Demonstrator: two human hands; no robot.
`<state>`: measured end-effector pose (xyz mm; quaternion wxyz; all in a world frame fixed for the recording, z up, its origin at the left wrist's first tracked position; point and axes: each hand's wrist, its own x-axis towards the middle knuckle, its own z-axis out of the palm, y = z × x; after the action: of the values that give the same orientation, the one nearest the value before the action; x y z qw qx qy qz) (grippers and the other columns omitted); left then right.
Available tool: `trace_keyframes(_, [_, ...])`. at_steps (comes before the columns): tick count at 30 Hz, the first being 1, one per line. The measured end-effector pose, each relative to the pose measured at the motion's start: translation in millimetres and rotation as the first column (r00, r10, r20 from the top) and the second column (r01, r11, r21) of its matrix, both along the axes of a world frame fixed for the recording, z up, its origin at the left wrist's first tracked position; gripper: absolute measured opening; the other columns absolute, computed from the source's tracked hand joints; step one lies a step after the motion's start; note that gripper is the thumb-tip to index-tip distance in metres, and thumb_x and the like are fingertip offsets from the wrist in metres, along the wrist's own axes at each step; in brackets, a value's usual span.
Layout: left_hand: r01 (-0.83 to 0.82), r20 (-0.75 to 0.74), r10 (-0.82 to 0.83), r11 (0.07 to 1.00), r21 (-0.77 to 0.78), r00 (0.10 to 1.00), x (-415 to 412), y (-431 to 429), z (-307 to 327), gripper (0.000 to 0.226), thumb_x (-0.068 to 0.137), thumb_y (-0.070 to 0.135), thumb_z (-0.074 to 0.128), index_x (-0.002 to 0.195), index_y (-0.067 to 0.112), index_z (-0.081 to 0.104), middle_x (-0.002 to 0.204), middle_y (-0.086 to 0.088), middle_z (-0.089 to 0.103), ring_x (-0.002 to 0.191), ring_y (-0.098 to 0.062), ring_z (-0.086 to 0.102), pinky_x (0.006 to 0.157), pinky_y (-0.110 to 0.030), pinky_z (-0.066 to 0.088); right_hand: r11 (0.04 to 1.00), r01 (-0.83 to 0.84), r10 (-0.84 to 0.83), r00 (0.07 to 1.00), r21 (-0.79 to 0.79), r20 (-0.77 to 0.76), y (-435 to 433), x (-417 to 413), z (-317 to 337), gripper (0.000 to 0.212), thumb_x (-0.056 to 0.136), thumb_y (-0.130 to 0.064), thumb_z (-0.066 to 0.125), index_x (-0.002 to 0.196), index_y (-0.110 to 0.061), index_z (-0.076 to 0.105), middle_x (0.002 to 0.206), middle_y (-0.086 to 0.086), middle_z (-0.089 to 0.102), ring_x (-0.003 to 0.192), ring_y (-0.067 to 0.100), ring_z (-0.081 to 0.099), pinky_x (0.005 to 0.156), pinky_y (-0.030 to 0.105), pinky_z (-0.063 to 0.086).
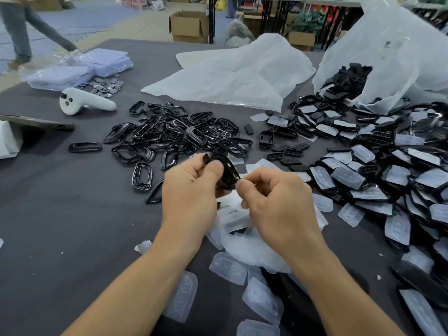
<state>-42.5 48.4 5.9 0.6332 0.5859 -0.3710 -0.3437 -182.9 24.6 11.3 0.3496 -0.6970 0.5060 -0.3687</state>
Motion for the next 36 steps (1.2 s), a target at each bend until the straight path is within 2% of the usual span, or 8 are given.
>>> trace_keyframes(6, [-0.006,-0.075,0.011,0.997,0.071,0.997,14.6,-4.4,4.3,0.036,0.102,0.009,0.059,0.073,0.02,0.077,0.075,-0.006,0.077,0.061,-0.023,0.072,0.05,-0.034,0.06,0.987,-0.115,0.077,0.953,-0.114,-0.294,-4.3,-11.1,2.2,0.019,0.084,-0.033,0.074,0.102,-0.039,0.075,0.096,-0.036,0.059,0.105,-0.011,0.049,0.085,0.003,0.036])
trace_keyframes(10, [0.021,-0.069,-0.017,0.998,0.057,0.997,19.3,-4.4,4.3,0.039,0.1,0.004,0.062,0.067,0.02,0.076,0.065,0.0,0.073,0.055,-0.016,0.07,0.047,-0.028,0.058,0.964,-0.252,0.188,0.873,-0.085,-0.451,-4.1,-5.8,-5.8,0.035,0.085,-0.034,0.076,0.12,-0.032,0.072,0.116,-0.03,0.045,0.127,-0.001,0.032,0.104,0.001,0.017])
trace_keyframes(15, [-0.012,-0.023,0.013,0.999,0.034,1.0,25.7,-6.5,3.6,0.039,0.096,0.003,0.067,0.068,0.028,0.08,0.067,0.002,0.075,0.059,-0.014,0.07,0.049,-0.023,0.055,0.991,-0.105,0.079,0.958,-0.081,-0.274,-4.0,-7.1,-6.5,0.012,0.085,-0.019,0.074,0.085,-0.03,0.077,0.105,-0.018,0.067,0.107,-0.005,0.054,0.087,0.005,0.039])
trace_keyframes(19, [0.065,-0.08,-0.058,0.994,0.092,0.995,23.3,-7.8,1.7,0.035,0.096,0.002,0.065,0.072,0.021,0.081,0.073,-0.006,0.077,0.058,-0.018,0.069,0.046,-0.026,0.055,0.994,-0.096,0.102,0.989,0.055,-0.106,-3.6,-7.7,-1.1,0.017,0.086,-0.023,0.076,0.084,-0.04,0.076,0.089,-0.01,0.073,0.087,0.001,0.063,0.071,0.01,0.05])
trace_keyframes(22, [0.111,-0.032,-0.107,0.979,0.172,0.994,23.2,-9.1,-2.6,0.03,0.096,0.003,0.065,0.074,0.018,0.08,0.072,-0.011,0.076,0.055,-0.02,0.065,0.045,-0.028,0.054,0.992,-0.101,0.106,0.992,0.081,-0.07,-2.8,-5.7,1.9,0.018,0.087,-0.021,0.076,0.08,-0.038,0.079,0.093,-0.03,0.07,0.088,-0.006,0.064,0.067,0.003,0.047])
trace_keyframes(25, [0.147,0.023,-0.157,0.959,0.241,0.987,24.4,-10.3,-6.9,0.022,0.097,0.007,0.065,0.081,0.013,0.078,0.07,-0.01,0.074,0.051,-0.018,0.06,0.046,-0.027,0.052,0.984,-0.122,0.123,0.992,0.132,-0.001,-1.9,-3.7,4.5,0.026,0.086,-0.015,0.075,0.078,-0.039,0.08,0.092,-0.036,0.07,0.092,-0.012,0.064,0.071,0.004,0.048])
trace_keyframes(29, [0.151,0.119,-0.186,0.954,0.26,0.975,26.5,-12.9,-10.4,0.02,0.098,0.011,0.065,0.086,0.017,0.079,0.072,-0.002,0.076,0.06,-0.014,0.064,0.06,-0.031,0.054,0.952,-0.184,0.153,0.978,0.243,0.139,-2.9,-5.2,8.9,0.031,0.081,-0.002,0.073,0.073,-0.031,0.083,0.095,-0.023,0.077,0.103,-0.009,0.066,0.095,0.028,0.052])
trace_keyframes(36, [0.145,0.127,-0.186,0.95,0.277,0.974,25.7,-14.2,-11.7,0.02,0.098,0.01,0.064,0.088,0.018,0.079,0.082,-0.009,0.079,0.068,-0.021,0.067,0.068,-0.038,0.057,0.966,-0.135,0.074,0.962,0.222,0.264,-4.6,-12.0,11.3,0.03,0.07,0.007,0.082,0.063,-0.022,0.078,0.091,-0.011,0.079,0.093,0.004,0.073,0.087,0.029,0.056])
